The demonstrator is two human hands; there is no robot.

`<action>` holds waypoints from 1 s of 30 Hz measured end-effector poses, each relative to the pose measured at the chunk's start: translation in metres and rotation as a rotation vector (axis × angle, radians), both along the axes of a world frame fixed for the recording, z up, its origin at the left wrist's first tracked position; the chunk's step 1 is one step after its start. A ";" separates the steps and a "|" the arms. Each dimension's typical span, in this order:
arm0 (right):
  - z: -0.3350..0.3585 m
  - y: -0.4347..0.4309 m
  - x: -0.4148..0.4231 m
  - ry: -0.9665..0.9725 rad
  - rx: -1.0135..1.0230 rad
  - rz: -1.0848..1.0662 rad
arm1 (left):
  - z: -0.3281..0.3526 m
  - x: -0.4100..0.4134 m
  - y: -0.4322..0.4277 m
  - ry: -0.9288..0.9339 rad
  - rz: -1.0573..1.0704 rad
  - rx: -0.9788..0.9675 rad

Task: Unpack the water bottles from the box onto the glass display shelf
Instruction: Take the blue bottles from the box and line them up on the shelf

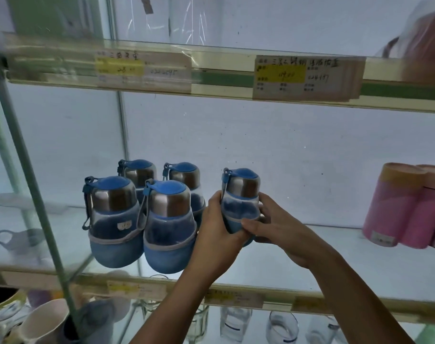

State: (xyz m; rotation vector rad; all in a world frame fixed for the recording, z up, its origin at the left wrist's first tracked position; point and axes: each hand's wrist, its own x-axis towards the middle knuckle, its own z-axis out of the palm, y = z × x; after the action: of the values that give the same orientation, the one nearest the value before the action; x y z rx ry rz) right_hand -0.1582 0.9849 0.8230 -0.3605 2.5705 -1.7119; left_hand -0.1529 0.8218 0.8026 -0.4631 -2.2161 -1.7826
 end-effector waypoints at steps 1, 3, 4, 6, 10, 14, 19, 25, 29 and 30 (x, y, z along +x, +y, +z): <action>0.000 0.001 -0.001 -0.005 0.007 0.000 | -0.002 -0.002 0.001 0.002 -0.001 -0.001; 0.000 0.001 -0.002 -0.014 0.010 -0.003 | -0.005 -0.006 0.001 0.004 0.006 -0.022; -0.001 0.001 -0.003 -0.016 0.008 -0.006 | -0.007 -0.008 0.001 0.004 0.010 -0.033; -0.003 -0.001 -0.005 0.001 0.020 -0.015 | -0.010 -0.011 0.002 0.002 0.026 -0.067; -0.007 -0.008 -0.010 0.051 0.080 -0.054 | -0.012 -0.011 0.001 -0.021 0.046 -0.158; -0.008 -0.016 -0.010 0.098 0.135 -0.101 | -0.010 -0.004 0.003 -0.087 0.057 -0.201; -0.005 -0.020 -0.010 0.113 0.148 -0.100 | -0.011 0.002 0.002 -0.106 0.067 -0.242; -0.007 -0.026 -0.013 0.101 0.191 -0.159 | -0.014 0.010 0.000 -0.063 0.083 -0.351; -0.011 -0.027 -0.018 0.097 0.229 -0.207 | -0.017 0.009 -0.001 -0.013 0.111 -0.409; -0.012 -0.027 -0.017 0.100 0.230 -0.208 | -0.018 0.009 0.000 -0.013 0.120 -0.422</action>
State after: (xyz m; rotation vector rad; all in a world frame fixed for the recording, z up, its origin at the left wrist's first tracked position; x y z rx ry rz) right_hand -0.1756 0.9581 0.8108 -0.1797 2.9311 -1.4606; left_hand -0.1438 0.8214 0.7849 -0.3888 -2.5732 -1.2599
